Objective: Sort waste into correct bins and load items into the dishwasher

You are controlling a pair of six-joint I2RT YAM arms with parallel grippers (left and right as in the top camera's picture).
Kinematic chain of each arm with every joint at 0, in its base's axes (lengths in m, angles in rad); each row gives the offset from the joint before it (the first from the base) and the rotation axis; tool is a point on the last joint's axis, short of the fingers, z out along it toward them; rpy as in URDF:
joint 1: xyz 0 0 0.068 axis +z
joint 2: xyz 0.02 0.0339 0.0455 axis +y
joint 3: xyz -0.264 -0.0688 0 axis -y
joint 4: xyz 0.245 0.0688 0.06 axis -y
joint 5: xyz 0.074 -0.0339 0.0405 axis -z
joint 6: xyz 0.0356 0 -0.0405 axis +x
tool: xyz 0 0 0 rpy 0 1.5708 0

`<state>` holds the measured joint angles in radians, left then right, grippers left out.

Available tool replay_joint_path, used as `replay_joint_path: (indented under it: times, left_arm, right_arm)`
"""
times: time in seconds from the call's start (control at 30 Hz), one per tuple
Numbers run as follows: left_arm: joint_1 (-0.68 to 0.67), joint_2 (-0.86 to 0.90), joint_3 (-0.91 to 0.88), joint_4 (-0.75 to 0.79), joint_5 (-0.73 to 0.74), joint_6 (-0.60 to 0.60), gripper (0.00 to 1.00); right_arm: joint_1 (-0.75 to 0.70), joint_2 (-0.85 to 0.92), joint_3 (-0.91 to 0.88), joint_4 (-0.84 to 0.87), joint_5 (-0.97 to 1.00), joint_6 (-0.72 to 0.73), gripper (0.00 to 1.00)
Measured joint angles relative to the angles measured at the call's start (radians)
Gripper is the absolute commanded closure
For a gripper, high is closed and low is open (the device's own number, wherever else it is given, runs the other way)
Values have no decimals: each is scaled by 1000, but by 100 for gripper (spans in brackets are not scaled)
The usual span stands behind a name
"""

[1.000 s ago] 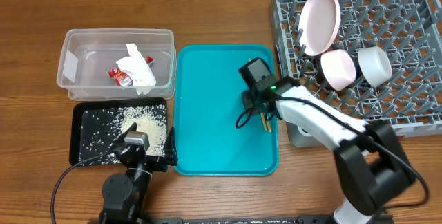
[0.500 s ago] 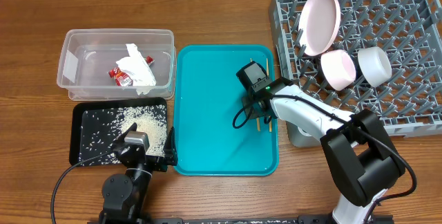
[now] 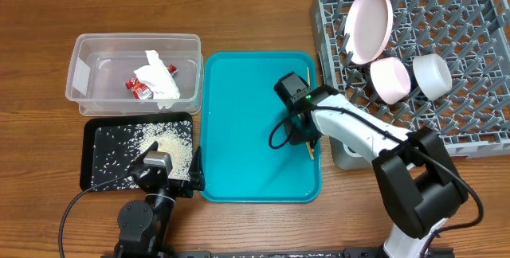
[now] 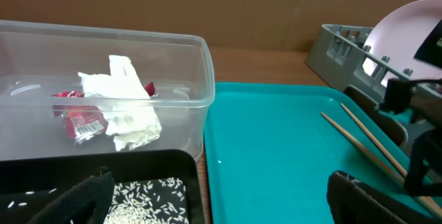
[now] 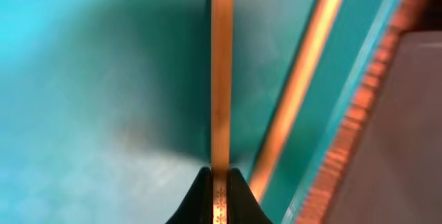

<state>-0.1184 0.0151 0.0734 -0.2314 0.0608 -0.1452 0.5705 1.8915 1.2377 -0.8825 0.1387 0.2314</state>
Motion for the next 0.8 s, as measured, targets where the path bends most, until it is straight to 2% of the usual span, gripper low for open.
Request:
replay_joint_path:
  times: [0.17,0.37,0.57,0.6,0.67,0.73,0.8]
  left_arm:
    - [0,0,0,0,0,0,0]
    - [0,0,0,0,0,0,0]
    - [0,0,0,0,0,0,0]
    - [0,0,0,0,0,0,0]
    - [0,0,0,0,0,0,0]
    - [0,0,0,0,0,0,0]
    - [0,0,0,0,0,0,0]
  right_arm:
    - [-21,-106,129,-52,35,0,96]
    - [-148,-299,230,-19,102,-18,96]
    - [-253,-251,206,-19,124,-55,96]
    - [-258,-228,198,-23,124,-59,91]
    - [-263,-168,183,-32,127,-74,75]
    - [-263,-119,173,-37,131,-92,67]
    - [-262,-106,172,-45,136,-101,65]
